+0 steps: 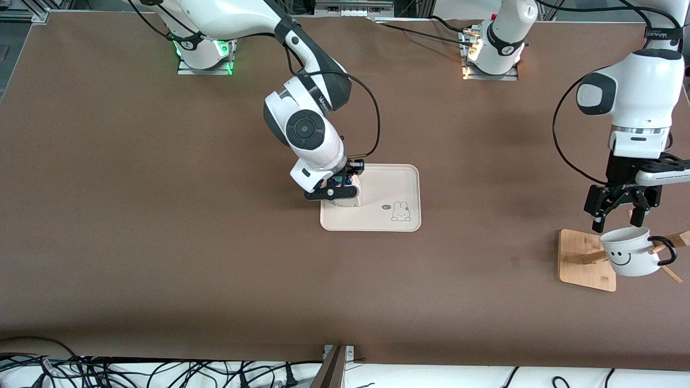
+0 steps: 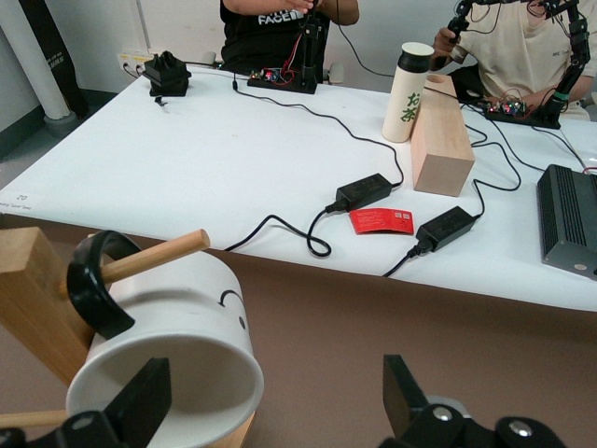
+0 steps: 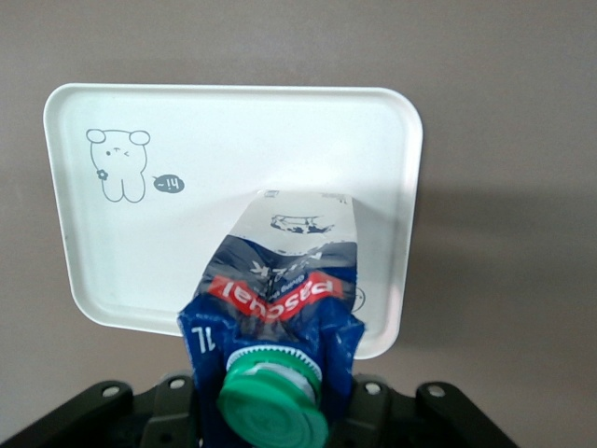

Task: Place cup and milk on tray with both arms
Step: 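Carry the carton onto the tray with the right gripper while the left grasps the mug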

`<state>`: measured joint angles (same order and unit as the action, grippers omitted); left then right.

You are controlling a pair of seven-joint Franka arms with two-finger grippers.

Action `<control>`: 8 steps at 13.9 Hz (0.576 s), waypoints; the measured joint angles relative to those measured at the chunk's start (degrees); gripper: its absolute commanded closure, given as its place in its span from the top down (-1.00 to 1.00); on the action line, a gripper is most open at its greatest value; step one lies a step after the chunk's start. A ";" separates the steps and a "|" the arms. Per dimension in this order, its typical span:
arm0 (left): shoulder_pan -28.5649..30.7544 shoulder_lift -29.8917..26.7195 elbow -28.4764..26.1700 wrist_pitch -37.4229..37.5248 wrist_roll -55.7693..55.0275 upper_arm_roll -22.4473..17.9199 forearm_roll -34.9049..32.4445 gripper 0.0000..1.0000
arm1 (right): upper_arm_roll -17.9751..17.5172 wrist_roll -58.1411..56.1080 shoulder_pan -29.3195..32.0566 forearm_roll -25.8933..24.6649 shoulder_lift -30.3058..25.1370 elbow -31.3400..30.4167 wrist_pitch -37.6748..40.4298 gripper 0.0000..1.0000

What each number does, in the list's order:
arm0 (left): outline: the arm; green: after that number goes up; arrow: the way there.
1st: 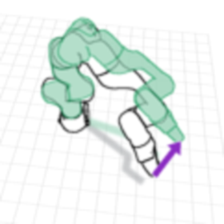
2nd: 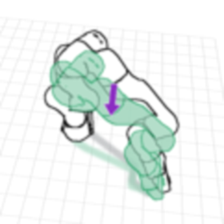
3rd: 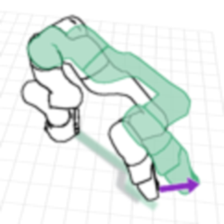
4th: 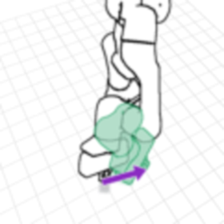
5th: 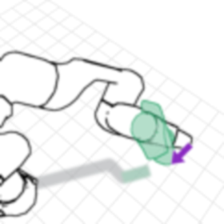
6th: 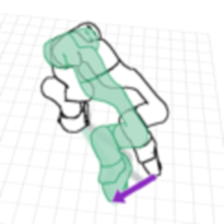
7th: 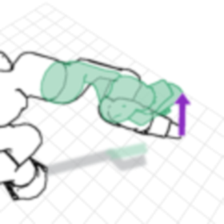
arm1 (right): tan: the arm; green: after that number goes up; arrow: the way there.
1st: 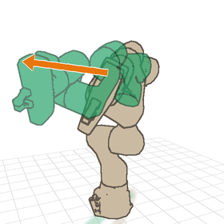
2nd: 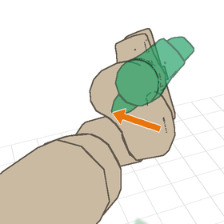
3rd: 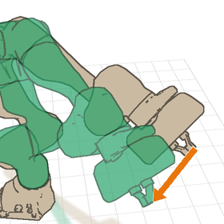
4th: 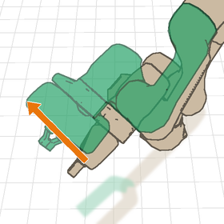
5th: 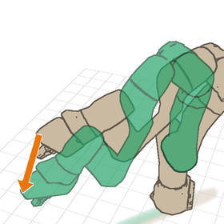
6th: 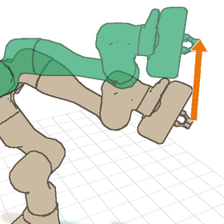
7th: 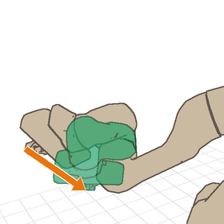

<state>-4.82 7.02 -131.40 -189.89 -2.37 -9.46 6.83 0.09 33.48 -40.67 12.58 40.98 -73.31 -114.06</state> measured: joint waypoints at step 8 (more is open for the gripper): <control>-0.29 3.61 -0.12 -5.77 -7.49 0.49 0.00 1.00 | 0.02 0.46 0.00 -1.56 0.01 0.09 0.12 0.27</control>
<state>-5.11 10.64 -131.53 -195.66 -9.86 -8.98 6.83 0.11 33.93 -40.67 11.02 40.99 -73.22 -113.94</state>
